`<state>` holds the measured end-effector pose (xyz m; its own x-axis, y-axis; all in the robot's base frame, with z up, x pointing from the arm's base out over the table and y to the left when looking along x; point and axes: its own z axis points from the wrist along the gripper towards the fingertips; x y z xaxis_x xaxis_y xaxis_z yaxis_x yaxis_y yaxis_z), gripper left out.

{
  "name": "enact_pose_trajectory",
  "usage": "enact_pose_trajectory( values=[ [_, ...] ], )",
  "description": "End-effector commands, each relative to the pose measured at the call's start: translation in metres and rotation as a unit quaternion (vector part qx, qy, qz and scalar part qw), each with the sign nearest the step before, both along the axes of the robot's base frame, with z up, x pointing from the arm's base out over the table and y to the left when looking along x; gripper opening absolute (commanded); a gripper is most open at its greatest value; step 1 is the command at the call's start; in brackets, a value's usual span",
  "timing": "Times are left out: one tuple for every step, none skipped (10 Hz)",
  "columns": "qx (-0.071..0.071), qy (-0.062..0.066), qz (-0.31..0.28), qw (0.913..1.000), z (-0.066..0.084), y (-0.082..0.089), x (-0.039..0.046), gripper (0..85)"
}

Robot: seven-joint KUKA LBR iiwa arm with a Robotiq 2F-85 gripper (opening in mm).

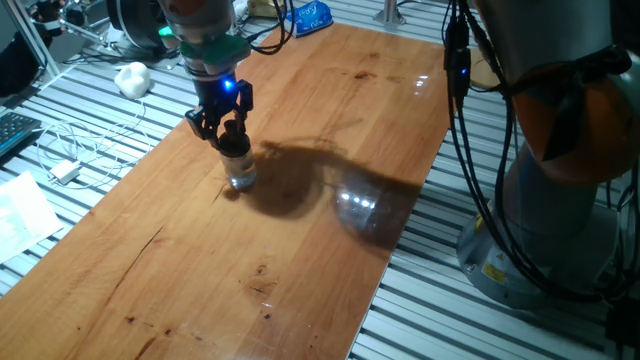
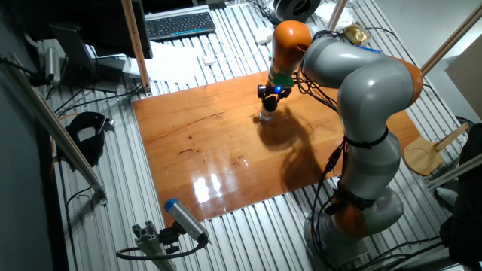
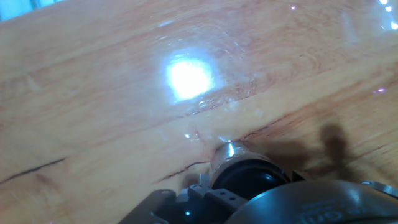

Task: Screw the lid onto the jar

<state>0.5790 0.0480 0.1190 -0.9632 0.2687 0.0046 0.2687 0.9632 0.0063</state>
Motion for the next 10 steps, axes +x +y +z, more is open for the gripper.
enact_pose_trajectory(
  values=[
    [-0.004,0.004,0.016,0.9999,0.0008,0.0000,0.0012,68.0],
    [-0.007,0.008,0.043,0.9990,0.0027,0.0002,0.0032,68.0],
    [-0.013,0.009,0.078,0.9968,0.0045,0.0008,0.0049,68.0],
    [-0.023,0.008,0.108,0.9939,0.0062,0.0016,0.0062,68.0],
    [-0.030,0.005,0.140,0.9898,0.0075,0.0021,0.0073,68.0],
    [-0.038,-0.002,0.192,0.9807,0.0071,0.0020,0.0082,68.0],
    [-0.042,-0.007,0.233,0.9714,0.0067,0.0014,0.0088,68.0],
    [-0.039,-0.008,0.256,0.9659,0.0068,0.0015,0.0087,68.0],
    [-0.036,-0.008,0.271,0.9618,0.0066,0.0016,0.0086,68.0],
    [-0.029,-0.010,0.278,0.9600,0.0064,0.0016,0.0086,68.0]
  ],
)
